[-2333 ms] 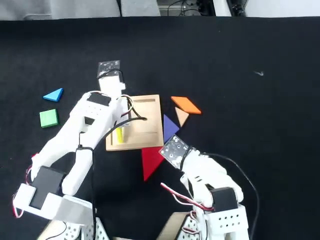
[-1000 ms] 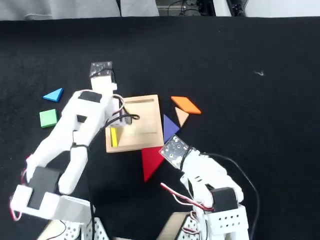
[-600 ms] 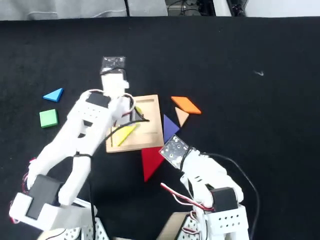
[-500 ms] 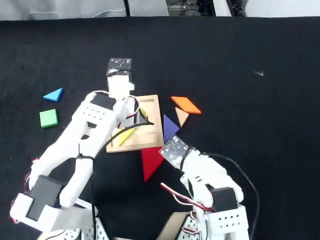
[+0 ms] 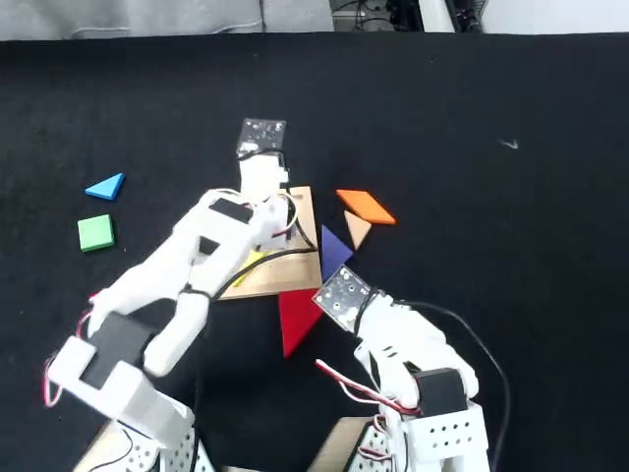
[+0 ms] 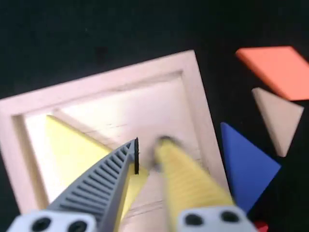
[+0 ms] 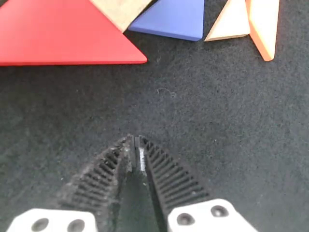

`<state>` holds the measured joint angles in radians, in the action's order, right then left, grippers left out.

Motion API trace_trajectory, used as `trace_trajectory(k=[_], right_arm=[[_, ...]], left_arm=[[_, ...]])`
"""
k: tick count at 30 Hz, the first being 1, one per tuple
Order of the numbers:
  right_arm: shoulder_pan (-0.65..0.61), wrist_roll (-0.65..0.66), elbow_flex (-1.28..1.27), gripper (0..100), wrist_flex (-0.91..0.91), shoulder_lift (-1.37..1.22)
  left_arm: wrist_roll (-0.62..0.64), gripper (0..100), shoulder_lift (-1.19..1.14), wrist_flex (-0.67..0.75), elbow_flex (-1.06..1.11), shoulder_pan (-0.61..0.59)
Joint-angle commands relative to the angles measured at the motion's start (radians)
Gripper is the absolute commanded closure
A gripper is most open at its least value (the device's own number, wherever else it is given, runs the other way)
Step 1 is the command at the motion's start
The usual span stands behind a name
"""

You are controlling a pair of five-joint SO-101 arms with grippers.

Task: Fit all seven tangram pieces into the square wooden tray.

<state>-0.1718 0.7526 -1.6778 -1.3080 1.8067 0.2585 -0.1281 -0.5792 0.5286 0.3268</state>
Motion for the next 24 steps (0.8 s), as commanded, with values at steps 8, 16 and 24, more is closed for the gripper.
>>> trace_trajectory(k=[8,16,24], right_arm=[[0.011,0.025,-0.007,98.7,-0.029,0.084],[0.011,0.025,-0.007,98.7,-0.029,0.084],[0.011,0.025,-0.007,98.7,-0.029,0.084]], left_arm=[[-0.17,97,-0.126,-0.15,-0.203,-0.002],[-0.365,97,-0.137,-0.385,-0.263,-0.044],[-0.385,97,-0.137,-0.407,-0.3,-0.2]])
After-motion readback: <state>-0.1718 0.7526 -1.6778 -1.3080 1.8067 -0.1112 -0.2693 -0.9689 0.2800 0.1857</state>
